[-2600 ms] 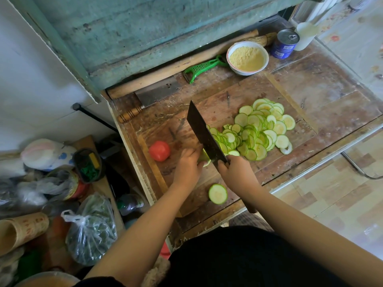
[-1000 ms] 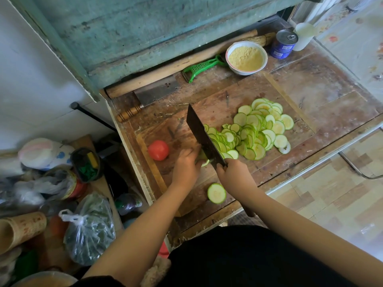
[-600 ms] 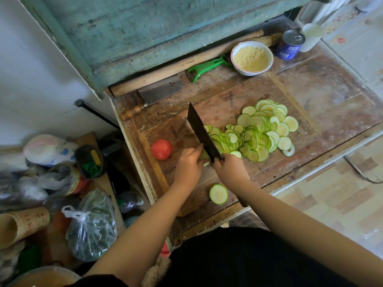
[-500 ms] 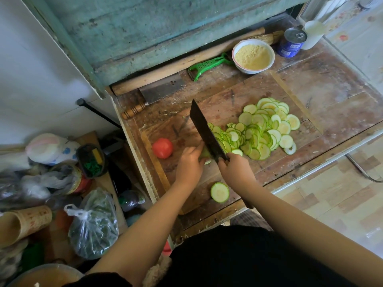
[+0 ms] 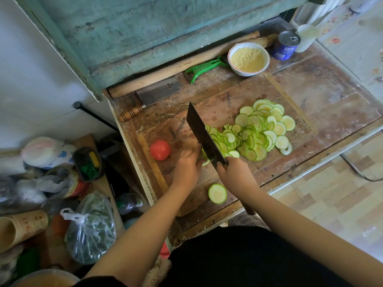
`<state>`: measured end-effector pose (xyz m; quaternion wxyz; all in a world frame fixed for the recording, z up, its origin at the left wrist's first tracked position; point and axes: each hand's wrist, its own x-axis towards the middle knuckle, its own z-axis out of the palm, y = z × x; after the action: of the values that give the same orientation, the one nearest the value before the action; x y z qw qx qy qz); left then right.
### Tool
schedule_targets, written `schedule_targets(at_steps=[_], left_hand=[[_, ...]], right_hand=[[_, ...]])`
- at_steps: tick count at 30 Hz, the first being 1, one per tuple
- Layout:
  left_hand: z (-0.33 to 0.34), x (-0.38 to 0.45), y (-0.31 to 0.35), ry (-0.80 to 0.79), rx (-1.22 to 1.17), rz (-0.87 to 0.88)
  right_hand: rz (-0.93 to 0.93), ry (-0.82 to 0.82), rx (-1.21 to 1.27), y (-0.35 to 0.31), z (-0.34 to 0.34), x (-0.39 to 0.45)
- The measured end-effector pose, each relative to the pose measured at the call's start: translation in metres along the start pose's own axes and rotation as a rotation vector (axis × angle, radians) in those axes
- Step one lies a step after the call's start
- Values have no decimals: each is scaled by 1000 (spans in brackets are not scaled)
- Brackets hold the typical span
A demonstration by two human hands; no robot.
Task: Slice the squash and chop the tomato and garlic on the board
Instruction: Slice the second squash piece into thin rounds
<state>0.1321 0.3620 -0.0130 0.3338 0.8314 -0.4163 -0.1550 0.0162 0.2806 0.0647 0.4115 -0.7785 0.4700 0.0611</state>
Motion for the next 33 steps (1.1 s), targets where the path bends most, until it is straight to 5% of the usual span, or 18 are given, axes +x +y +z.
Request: schedule_targets(at_steps=[33], left_hand=[[4,3,-2,59,-83,-90]], right_hand=[[1,-7,16,3,-6,-7]])
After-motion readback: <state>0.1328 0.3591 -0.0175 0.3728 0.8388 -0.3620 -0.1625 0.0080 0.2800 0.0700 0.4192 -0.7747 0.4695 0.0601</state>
